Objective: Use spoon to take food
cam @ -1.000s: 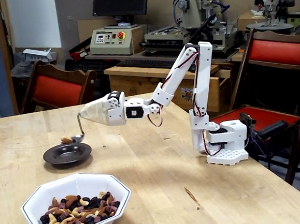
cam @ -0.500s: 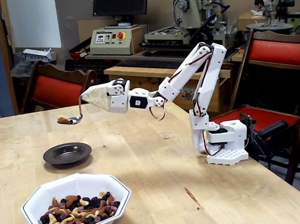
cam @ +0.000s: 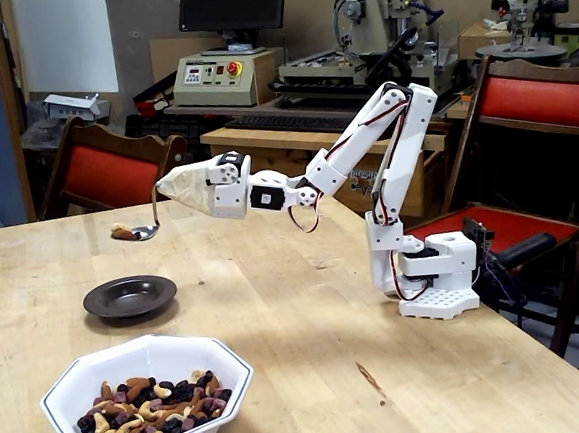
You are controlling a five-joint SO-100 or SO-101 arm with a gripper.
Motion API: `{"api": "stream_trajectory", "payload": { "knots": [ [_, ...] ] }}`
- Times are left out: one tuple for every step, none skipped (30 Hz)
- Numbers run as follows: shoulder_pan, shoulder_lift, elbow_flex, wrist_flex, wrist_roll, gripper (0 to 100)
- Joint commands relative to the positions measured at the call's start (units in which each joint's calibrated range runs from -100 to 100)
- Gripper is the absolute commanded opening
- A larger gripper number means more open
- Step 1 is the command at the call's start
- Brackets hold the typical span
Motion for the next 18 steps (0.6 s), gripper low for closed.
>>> {"api": "stream_trajectory", "payload": {
  "knots": [
    [0.19,-3.32,1.81,-0.8,0.39,4],
    [0.12,-3.32,2.78,-0.8,0.39,4],
    [0.12,-3.32,3.76,-0.8,0.39,4],
    [0.04,-3.32,4.55,-0.88,0.39,4],
    [0.04,-3.32,5.17,-0.88,0.39,4],
    [0.12,-3.32,5.7,-0.88,0.39,4],
    [0.19,-3.4,5.79,-0.88,0.39,4],
    [0.19,-3.4,5.7,-0.88,0.39,4],
    [0.12,-3.32,5.7,-0.88,0.39,4],
    [0.04,-3.32,5.7,-0.88,0.39,4],
    [-0.03,-3.32,5.7,-0.88,0.39,4],
    [-0.03,-3.23,5.7,-0.88,0.39,4],
    [-0.11,-3.23,5.7,-0.88,0.39,4],
    [-0.11,-3.14,5.7,-0.88,0.39,4],
    [-0.11,-3.14,5.7,-0.88,0.39,4],
    [-0.18,-3.06,5.61,-0.88,0.39,4],
    [-0.18,-2.63,5.61,-0.88,0.39,4],
    [-0.18,-1.86,5.61,-0.88,0.39,4]
  ]
}}
